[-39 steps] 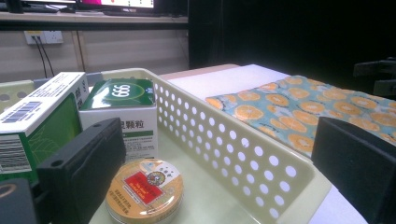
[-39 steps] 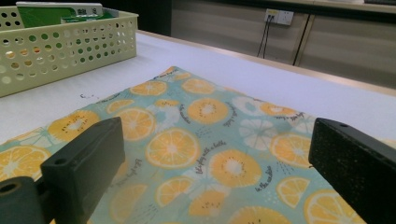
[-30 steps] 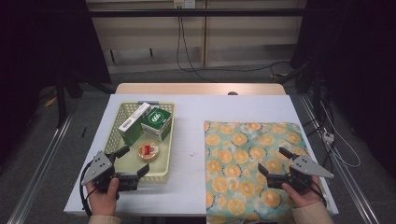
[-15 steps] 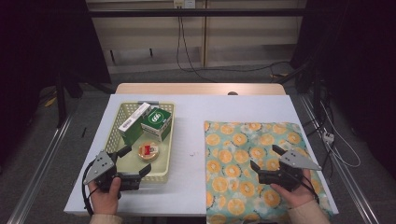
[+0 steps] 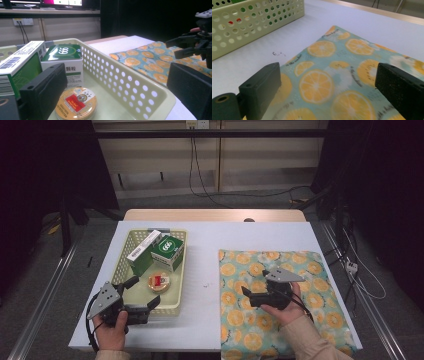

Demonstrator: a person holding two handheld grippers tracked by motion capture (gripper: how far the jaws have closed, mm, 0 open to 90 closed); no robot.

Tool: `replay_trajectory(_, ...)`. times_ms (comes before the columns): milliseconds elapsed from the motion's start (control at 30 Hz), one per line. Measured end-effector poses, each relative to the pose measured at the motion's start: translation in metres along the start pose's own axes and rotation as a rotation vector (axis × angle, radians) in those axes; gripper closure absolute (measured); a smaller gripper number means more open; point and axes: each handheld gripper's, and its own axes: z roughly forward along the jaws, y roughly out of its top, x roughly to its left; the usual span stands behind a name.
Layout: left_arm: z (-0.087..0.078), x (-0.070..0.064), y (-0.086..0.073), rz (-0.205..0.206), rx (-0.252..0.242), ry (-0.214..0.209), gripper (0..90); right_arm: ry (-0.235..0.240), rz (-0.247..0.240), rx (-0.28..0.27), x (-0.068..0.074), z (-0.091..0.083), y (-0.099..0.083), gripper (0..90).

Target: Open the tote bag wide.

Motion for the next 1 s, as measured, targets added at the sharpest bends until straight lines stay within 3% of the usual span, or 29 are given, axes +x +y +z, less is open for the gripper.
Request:
replay_trajectory(167, -0.001, 0.000, 0.000, 0.003, 0.001, 0.000, 2.6, 0.053, -0.020, 0.048, 0.011, 0.021, 0.007, 9.0)
replay_trajectory(500, 0.001, -0.002, 0.000, -0.011, -0.008, -0.012, 2.6, 0.094, -0.050, 0.131, 0.030, 0.052, 0.011, 16.3)
replay_trajectory(700, 0.002, -0.001, 0.000, -0.008, -0.004, -0.014, 2.6, 0.103, -0.065, 0.174, 0.033, 0.064, 0.008, 18.5)
replay_trajectory(1000, 0.003, -0.001, 0.000, -0.005, -0.002, -0.017, 2.6, 0.116, -0.074, 0.188, 0.039, 0.071, 0.006, 18.1)
